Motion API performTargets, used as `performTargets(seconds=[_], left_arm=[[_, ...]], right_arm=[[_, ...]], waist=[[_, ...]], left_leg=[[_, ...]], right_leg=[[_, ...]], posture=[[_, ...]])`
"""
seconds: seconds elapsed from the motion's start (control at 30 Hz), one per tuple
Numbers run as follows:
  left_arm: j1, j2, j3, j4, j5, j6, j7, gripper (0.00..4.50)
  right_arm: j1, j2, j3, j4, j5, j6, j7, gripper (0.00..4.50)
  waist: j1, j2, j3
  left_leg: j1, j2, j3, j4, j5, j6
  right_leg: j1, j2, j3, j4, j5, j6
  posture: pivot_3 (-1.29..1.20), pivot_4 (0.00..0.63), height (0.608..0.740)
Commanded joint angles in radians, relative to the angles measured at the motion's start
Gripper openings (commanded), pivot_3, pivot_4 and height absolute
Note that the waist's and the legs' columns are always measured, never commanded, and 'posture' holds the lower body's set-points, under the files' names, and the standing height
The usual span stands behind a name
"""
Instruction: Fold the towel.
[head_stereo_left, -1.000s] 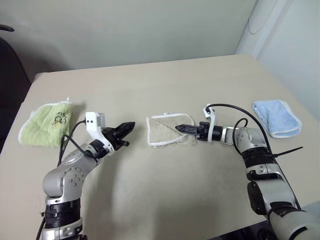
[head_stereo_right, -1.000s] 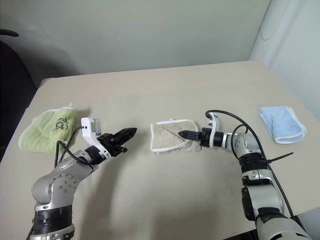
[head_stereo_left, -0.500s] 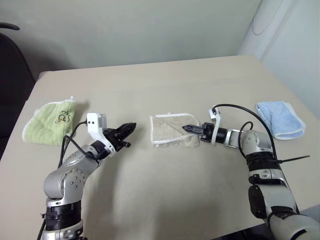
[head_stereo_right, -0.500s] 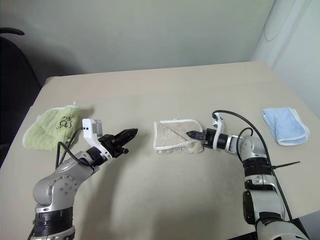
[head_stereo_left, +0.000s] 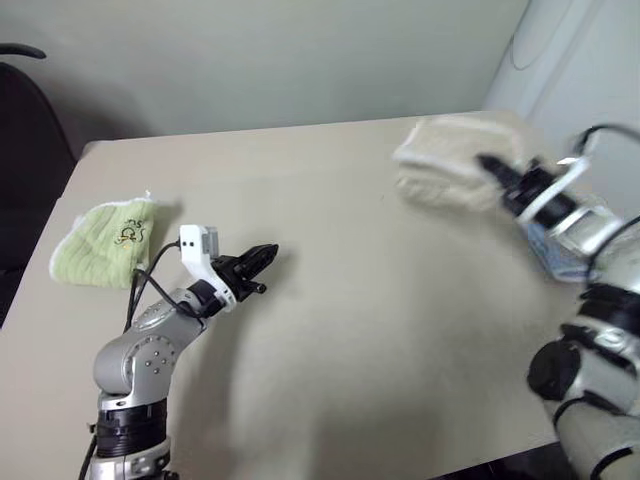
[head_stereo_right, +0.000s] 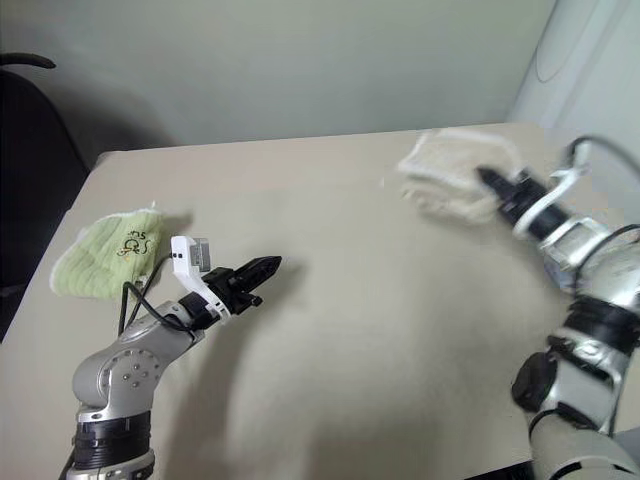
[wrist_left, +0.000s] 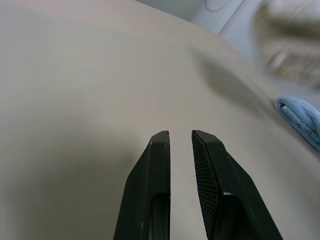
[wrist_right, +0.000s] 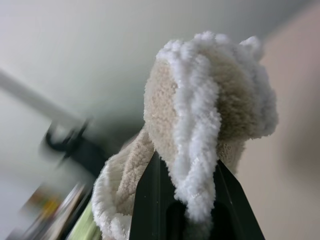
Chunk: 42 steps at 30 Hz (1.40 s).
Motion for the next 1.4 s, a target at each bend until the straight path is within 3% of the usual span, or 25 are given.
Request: performTargets(seconds=[0.03,0.3,0.5,0.73,0.9,0.97,1.23,1.4], left_arm=[[-0.028,-0.011,-0.019,0.004,-0.005,-0.014,-0.017,0.80],[-0.062,-0.031,-0.050,0.032,0.013,-0.023,-0.014,0.80],[-0.033,-0.028,-0.035,-0.002,0.003,-0.018,-0.002,0.80],[-0.009,-0.036,-0.031,-0.021,-0.005,-0.020,0.013,0.80],[-0.008,-0.045,-0.033,-0.023,-0.007,-0.021,0.013,0.80],[-0.011,-0.045,-0.032,-0.016,-0.005,-0.022,0.008,0.80],[-0.057,0.000,-0.017,0.072,0.065,-0.075,-0.007,0.80],[-0.041,0.194,-0.120,0.185,0.362,-0.345,-0.111,0.80]], right_arm=[[-0.019,-0.111,-0.067,0.150,-0.038,-0.082,-0.062,0.01],[0.031,-0.225,-0.024,0.636,-0.205,-0.398,-0.069,0.01],[0.038,-0.222,0.040,0.780,-0.293,-0.566,-0.066,0.01],[0.026,-0.254,0.055,0.787,-0.289,-0.580,-0.016,2.16],[0.058,-0.299,0.032,0.700,-0.251,-0.520,0.035,4.00],[0.089,-0.311,0.025,0.653,-0.246,-0.503,0.032,4.46],[0.321,-0.355,-0.009,0.282,-0.225,-0.430,0.052,4.46],[0.515,-0.323,0.192,-0.243,-0.242,-0.527,0.280,4.46]], waist=[[0.002,0.000,0.000],[-0.004,0.001,0.001],[-0.004,0.003,0.002],[0.000,0.003,0.002],[0.003,0.003,0.002],[0.004,0.003,0.002],[0.003,0.004,0.002],[-0.020,0.007,0.003]], left_leg=[[0.000,0.000,0.000,0.000,0.000,0.000],[0.001,0.000,0.001,-0.001,-0.001,0.002],[0.001,0.001,0.002,-0.001,-0.004,0.007],[0.001,0.000,0.002,0.001,-0.005,0.009],[0.001,0.000,0.002,0.001,-0.005,0.008],[0.001,0.000,0.002,0.001,-0.004,0.008],[0.001,0.000,0.003,0.001,-0.005,0.009],[0.002,0.001,0.003,0.000,-0.008,0.013]], right_leg=[[0.000,0.000,0.000,0.000,0.000,0.000],[-0.001,0.000,0.002,0.002,0.000,0.001],[-0.001,0.000,0.002,0.002,0.000,0.001],[0.000,0.000,0.002,0.002,0.001,0.002],[0.000,0.000,0.002,0.002,0.001,0.002],[0.000,0.000,0.002,0.001,0.001,0.002],[0.001,0.000,0.002,0.001,0.001,0.002],[0.000,0.002,0.003,0.002,0.000,0.001]], posture=[[0.00,0.150,0.740],[0.00,0.150,0.740],[0.00,0.150,0.740],[0.00,0.150,0.740],[0.00,0.150,0.740],[0.00,0.150,0.740],[0.00,0.150,0.740],[0.00,0.150,0.740]])
